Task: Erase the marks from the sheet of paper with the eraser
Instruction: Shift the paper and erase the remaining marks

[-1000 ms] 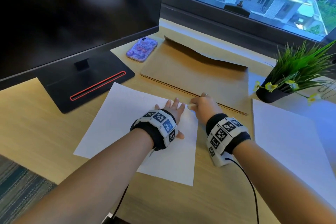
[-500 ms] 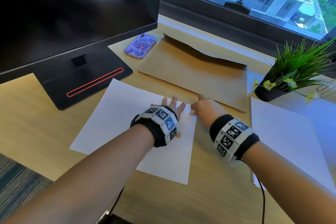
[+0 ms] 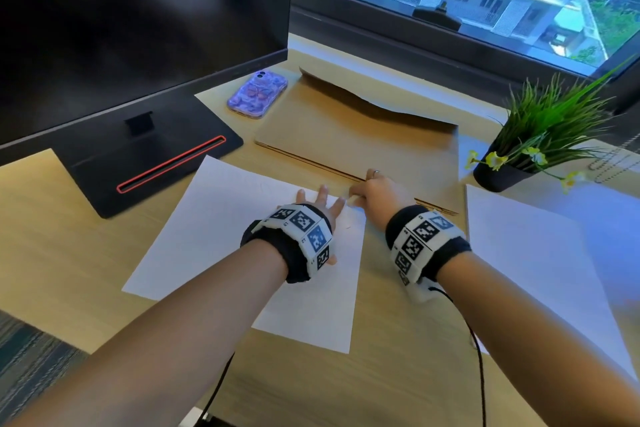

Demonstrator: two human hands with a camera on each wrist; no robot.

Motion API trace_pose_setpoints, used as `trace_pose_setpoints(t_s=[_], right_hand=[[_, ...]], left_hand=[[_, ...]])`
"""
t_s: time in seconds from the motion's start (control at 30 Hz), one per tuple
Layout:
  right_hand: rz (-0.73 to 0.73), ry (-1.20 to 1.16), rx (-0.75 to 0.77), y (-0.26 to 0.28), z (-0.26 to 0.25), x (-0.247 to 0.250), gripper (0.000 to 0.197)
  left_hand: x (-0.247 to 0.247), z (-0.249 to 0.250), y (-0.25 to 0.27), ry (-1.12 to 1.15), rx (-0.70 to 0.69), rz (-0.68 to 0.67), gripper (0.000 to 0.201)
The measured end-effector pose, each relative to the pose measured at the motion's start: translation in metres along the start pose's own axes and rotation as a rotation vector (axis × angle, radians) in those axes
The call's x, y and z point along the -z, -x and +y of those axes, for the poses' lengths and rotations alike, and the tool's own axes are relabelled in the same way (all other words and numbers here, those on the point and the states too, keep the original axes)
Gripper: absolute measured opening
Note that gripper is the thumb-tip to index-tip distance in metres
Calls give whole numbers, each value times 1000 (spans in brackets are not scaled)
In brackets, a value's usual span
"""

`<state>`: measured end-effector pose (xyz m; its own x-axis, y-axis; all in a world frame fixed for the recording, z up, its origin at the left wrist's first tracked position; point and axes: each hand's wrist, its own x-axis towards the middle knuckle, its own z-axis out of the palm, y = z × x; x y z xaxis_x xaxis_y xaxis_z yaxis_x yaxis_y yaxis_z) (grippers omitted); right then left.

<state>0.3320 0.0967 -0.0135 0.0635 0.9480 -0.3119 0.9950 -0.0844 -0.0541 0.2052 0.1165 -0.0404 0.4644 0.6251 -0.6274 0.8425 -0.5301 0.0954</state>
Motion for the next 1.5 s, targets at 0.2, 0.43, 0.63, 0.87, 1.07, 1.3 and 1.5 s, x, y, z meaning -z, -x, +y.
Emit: trace_pose_setpoints(t_s=[0.2, 0.43, 0.63, 0.87, 1.07, 1.3, 1.5], right_hand=[[-162, 67, -15, 8, -3, 0, 23], [-30, -37, -60, 6, -5, -2, 30], [-143, 10, -11, 9, 0, 5, 27], [-61, -95, -43, 9, 1, -1, 28], [7, -164, -59, 19, -3, -4, 32], [-186, -46, 3, 34, -11, -3, 12], [-43, -122, -84, 27, -12, -4, 27]], left_hand=[[0, -2, 4, -14, -17, 21, 113], [2, -2, 5, -23, -17, 24, 111], [0, -4, 3, -43, -27, 27, 120], [9, -5, 10, 20, -54, 24, 91], [3, -4, 12, 33, -40, 102, 74], [3, 0, 12, 43, -21, 53, 97], [2, 1, 14, 48, -17, 53, 104]])
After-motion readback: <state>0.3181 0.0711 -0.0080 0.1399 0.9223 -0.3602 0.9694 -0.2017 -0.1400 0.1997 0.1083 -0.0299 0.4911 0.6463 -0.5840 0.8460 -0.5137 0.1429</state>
